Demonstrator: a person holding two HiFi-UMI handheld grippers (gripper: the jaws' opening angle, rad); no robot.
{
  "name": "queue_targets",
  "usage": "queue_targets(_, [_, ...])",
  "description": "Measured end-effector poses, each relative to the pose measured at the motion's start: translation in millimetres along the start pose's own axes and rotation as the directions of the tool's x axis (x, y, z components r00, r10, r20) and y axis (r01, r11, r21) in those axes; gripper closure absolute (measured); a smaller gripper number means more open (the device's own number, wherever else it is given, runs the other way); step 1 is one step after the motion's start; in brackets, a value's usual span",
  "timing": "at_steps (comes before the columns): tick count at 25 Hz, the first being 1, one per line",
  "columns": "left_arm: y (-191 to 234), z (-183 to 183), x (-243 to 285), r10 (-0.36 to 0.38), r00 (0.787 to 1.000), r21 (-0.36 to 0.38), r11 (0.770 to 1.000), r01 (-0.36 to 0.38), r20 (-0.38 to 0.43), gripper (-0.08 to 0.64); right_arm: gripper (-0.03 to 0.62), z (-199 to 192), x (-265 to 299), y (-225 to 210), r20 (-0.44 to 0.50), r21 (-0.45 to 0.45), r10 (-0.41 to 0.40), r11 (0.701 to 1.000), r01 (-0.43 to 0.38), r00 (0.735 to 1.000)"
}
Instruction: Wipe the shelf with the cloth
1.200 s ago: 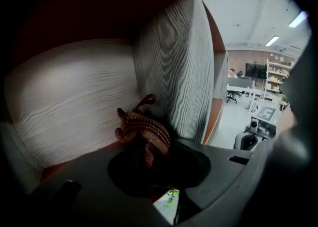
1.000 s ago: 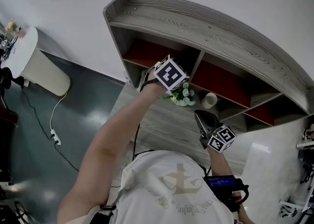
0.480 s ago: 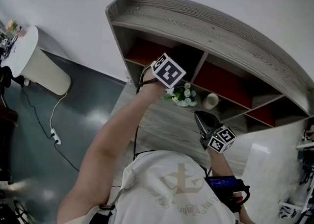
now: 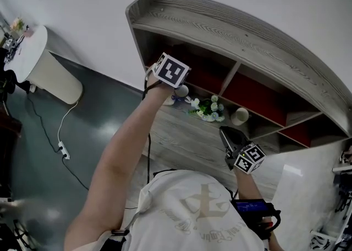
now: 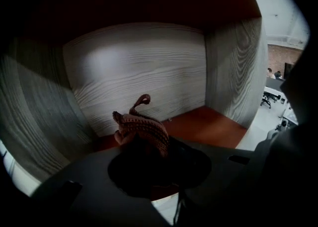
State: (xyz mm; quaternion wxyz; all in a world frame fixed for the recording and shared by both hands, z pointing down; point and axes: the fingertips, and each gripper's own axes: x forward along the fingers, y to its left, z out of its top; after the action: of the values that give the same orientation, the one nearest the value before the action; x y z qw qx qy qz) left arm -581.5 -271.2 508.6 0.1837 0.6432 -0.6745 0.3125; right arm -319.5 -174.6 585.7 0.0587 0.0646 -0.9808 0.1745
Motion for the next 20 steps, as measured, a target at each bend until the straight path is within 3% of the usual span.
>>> queue_targets(5, [34, -6, 3, 0.049, 0.999, -0.107, 0.993, -0.047, 0.016, 0.468, 0.588, 0, 3, 3, -0.002, 0.005, 0.004, 1.000, -0.004, 1.000])
queue_targets(8, [67, -14, -9, 0.164, 0.986, -0.138, 0.977, -0.164, -0.009, 0.468, 0.588, 0, 4, 4, -0.001, 0.006, 0.004, 1.000, -0.004, 1.000])
queue_targets(10, [79, -15, -12, 0.200, 0.980, -0.167, 0.966, -0.198, -0.005, 0.469, 0.588, 2, 6, 3, 0.000, 0.004, 0.006, 1.000, -0.006, 1.000])
queue_targets(16, [68, -17, -10, 0.145, 0.989, -0.243, 0.961, -0.134, 0.030, 0.468, 0.588, 0, 5, 2, 0.004, 0.005, 0.007, 1.000, -0.007, 1.000])
queue_targets(20, [65, -26, -21, 0.165, 0.985, -0.272, 0.951, -0.145, 0.054, 0.469, 0.588, -2, 0, 1, 0.007, 0.011, 0.005, 1.000, -0.005, 1.000])
